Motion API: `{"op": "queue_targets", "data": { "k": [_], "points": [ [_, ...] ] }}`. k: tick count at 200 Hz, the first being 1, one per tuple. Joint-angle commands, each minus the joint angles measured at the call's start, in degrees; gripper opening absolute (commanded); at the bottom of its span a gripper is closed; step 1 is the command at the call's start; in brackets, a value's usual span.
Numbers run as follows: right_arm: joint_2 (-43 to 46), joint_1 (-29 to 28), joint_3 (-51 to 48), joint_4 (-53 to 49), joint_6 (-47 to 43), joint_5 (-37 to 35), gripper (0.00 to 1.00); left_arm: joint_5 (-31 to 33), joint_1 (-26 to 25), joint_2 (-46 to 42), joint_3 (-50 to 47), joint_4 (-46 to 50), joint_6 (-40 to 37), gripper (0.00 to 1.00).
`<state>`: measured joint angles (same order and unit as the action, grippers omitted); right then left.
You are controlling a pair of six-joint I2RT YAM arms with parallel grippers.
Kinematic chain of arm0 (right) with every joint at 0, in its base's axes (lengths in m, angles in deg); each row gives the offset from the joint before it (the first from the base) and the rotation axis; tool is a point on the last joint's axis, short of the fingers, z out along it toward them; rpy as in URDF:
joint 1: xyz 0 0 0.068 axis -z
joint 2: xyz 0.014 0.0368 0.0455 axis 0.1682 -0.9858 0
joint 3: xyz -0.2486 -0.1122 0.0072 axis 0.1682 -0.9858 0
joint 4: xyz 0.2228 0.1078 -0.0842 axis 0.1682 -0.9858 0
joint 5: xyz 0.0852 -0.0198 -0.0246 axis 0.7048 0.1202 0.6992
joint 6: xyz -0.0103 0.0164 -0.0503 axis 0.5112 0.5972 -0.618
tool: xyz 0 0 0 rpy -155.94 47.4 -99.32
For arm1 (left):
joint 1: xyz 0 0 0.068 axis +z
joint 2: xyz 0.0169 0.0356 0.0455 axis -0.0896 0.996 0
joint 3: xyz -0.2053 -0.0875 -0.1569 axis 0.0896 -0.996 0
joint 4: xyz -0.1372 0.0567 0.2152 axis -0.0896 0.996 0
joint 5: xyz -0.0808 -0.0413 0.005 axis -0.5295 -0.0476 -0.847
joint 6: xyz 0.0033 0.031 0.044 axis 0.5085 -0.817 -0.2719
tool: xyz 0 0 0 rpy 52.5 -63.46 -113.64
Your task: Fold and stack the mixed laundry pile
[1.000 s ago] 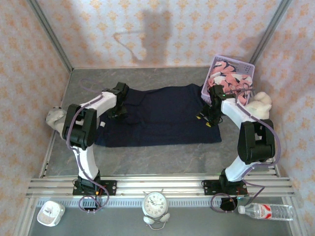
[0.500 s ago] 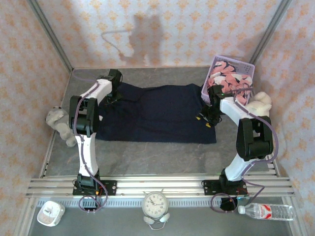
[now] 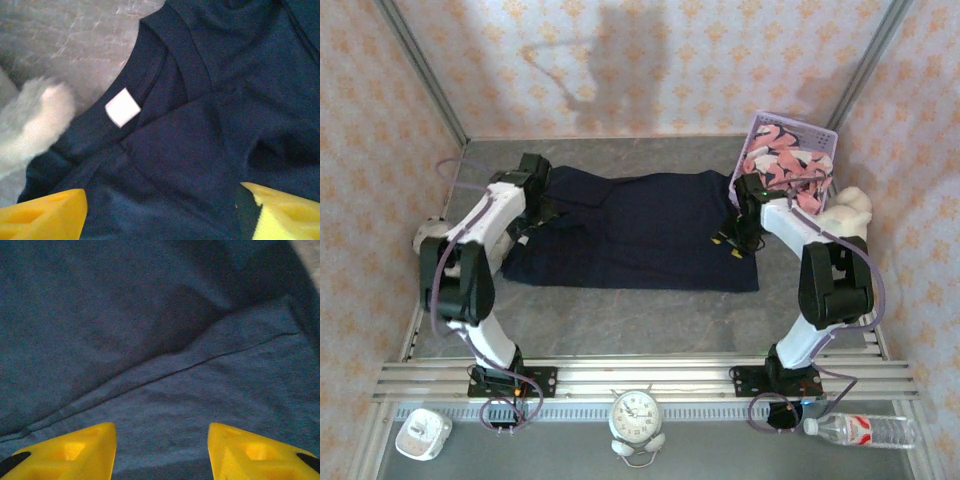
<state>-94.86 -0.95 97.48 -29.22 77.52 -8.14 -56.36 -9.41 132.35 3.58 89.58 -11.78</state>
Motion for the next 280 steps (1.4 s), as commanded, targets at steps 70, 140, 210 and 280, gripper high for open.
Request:
{"op": "queue_targets", "data": {
  "k": [70,140,210,280],
  "points": [
    [-5.4,-0.2,-4.1,1.8,0.3,-3.8,0.51,-0.5,-2.3,3.0,-17.5,-11.1,10.2,0.56],
    [3.3,0.0,-14.8,-3.2,-1.9,-3.1,0.51,0.9,-4.8,-8.8,-32.1,-5.5,15.0,0.57],
    [7.3,0.5,-1.5,-6.3,-4.0,5.8,0.54,1.6,-2.5,-17.5,-18.0,0.1,10.2,0.78],
    [-4.4,3.0,18.0,-5.7,-1.4,-0.1,0.54,-0.8,0.6,3.1,2.7,-4.1,5.1,0.74]
  ]
}}
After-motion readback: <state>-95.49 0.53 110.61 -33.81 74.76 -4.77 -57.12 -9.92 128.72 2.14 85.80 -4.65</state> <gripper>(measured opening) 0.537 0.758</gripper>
